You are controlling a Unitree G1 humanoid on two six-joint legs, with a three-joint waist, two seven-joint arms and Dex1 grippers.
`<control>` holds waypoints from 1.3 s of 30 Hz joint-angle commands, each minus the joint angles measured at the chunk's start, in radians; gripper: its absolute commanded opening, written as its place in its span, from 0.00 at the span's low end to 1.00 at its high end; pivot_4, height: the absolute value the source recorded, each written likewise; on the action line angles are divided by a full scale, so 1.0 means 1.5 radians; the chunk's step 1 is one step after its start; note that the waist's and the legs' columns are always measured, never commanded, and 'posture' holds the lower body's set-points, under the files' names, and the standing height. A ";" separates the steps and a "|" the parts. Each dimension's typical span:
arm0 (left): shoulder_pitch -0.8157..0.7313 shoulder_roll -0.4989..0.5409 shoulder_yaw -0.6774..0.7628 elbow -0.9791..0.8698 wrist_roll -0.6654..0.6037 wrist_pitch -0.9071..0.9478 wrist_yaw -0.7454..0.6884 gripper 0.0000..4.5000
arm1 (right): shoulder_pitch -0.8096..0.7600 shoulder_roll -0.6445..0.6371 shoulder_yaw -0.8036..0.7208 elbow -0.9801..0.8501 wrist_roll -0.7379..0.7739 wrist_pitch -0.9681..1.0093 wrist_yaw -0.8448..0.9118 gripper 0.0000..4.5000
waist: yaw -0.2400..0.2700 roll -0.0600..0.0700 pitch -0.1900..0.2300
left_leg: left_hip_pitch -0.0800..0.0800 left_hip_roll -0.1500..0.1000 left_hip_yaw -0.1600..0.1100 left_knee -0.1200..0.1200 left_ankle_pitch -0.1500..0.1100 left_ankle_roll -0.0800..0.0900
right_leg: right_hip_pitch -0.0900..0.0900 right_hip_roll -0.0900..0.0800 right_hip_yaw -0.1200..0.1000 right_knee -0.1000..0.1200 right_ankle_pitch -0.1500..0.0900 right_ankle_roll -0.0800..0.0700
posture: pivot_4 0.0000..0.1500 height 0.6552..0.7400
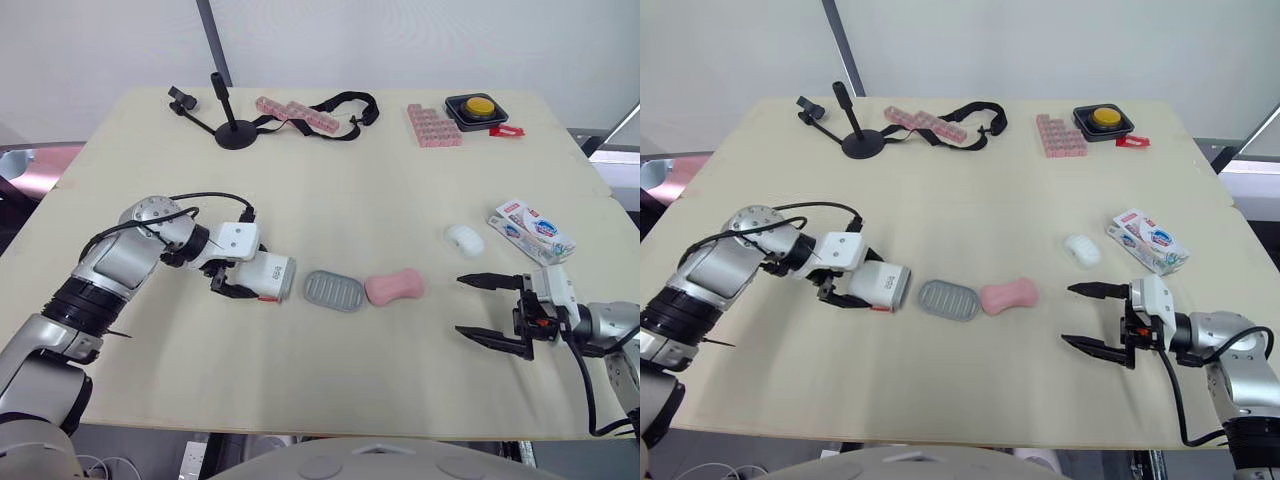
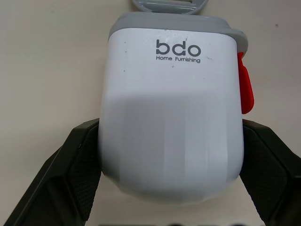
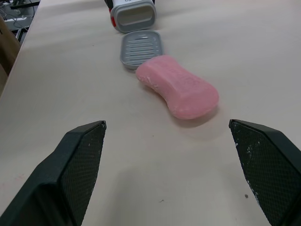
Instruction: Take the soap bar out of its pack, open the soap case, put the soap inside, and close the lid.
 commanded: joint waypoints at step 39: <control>0.165 0.055 -0.014 -0.111 0.004 0.171 -0.054 0.89 | -0.034 -0.018 -0.005 -0.032 -0.003 0.031 -0.011 1.00 | -0.009 0.008 -0.005 | 0.002 0.000 0.000 -0.002 0.000 0.001 | 0.002 -0.001 0.000 -0.003 0.000 0.000 | 1.00 1.00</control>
